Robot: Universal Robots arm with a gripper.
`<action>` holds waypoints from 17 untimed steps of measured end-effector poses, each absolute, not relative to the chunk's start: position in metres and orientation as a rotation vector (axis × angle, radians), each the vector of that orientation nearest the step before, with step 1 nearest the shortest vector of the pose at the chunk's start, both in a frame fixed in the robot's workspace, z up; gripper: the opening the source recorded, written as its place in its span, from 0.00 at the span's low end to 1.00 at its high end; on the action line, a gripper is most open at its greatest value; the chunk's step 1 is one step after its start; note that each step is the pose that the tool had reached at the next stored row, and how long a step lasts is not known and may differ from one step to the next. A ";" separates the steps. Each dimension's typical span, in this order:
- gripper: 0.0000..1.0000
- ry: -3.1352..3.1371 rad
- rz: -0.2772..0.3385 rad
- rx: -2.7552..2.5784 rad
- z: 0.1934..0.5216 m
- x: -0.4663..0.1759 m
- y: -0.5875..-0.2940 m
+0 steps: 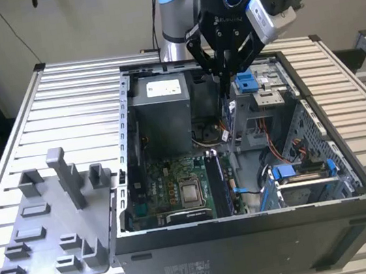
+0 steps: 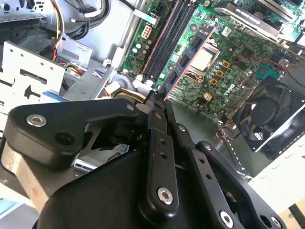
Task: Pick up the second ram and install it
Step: 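Insert the second ram into the second slot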
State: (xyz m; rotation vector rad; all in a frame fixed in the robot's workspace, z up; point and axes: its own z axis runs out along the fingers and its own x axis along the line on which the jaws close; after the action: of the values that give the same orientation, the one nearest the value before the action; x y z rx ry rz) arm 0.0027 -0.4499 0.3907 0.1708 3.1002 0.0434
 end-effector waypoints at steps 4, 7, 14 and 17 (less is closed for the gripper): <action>0.14 3.100 0.043 0.181 0.391 0.003 -0.450; 0.14 3.099 0.043 0.196 0.390 0.003 -0.450; 0.14 3.118 0.040 0.198 0.385 0.005 -0.451; 0.14 3.121 0.040 0.198 0.382 0.005 -0.452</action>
State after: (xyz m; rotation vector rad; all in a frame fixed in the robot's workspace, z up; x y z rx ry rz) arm 0.0048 -0.4522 0.3818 0.1981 3.1210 0.0401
